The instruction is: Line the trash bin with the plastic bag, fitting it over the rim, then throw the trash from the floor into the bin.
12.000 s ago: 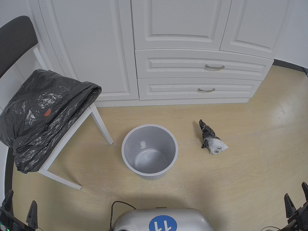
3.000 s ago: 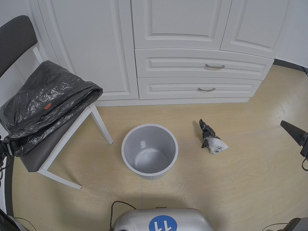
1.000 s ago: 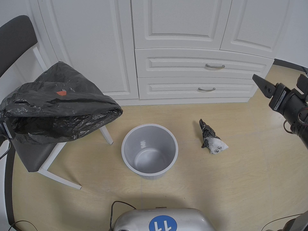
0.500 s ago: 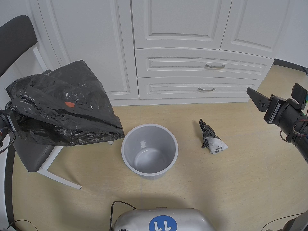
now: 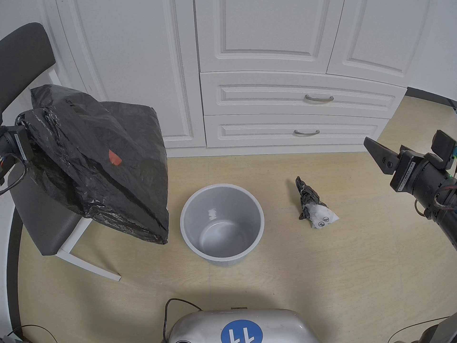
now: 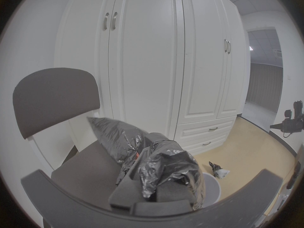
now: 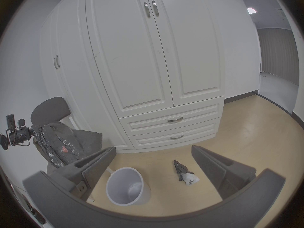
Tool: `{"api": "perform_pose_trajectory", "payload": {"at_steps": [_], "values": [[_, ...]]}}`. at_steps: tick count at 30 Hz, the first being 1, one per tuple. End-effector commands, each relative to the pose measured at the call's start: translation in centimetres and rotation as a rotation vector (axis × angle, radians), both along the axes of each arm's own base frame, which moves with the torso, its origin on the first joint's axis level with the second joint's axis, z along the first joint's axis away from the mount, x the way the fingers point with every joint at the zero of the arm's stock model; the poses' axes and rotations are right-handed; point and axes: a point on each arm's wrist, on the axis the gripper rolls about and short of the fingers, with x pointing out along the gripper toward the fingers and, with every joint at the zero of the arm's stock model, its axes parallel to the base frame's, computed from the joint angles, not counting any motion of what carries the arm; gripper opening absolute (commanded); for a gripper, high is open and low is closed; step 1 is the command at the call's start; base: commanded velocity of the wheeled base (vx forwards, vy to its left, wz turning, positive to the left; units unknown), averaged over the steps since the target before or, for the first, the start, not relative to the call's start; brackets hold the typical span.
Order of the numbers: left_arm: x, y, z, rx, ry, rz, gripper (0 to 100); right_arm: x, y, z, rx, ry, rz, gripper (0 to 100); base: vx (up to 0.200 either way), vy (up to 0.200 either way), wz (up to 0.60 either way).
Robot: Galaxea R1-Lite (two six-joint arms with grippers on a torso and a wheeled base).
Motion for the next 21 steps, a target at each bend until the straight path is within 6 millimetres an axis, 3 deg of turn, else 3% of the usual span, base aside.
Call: {"api": "perform_pose_trajectory", "payload": {"at_steps": [1, 5, 12, 16, 21], "values": [[1.1, 0.0, -2.5, -0.013, 0.095, -0.013, 0, -0.2, -0.1, -0.7, -0.017, 0.019, 0.003, 100, 0.0, 0.0, 0.0], [0.6, -0.1, -3.9, -0.006, 0.135, -0.015, 0, -0.1, 0.0, -1.5, -0.042, 0.045, 0.004, 100, 0.0, 0.0, 0.0], [-1.2, -0.7, -2.1, -0.001, 0.049, -0.044, 0, -1.1, -0.3, -2.7, -0.191, 0.029, 0.019, 100, 0.0, 0.0, 0.0], [-1.9, -3.2, 0.3, -0.009, -0.026, -0.176, 0, -2.4, -1.2, -4.5, -0.451, 0.017, 0.056, 100, 0.0, 0.0, 0.0], [-3.9, -5.8, 0.9, -0.049, -0.028, -0.255, 0, -2.7, -1.2, -3.3, -0.451, -0.094, 0.102, 100, 0.0, 0.0, 0.0]]}}
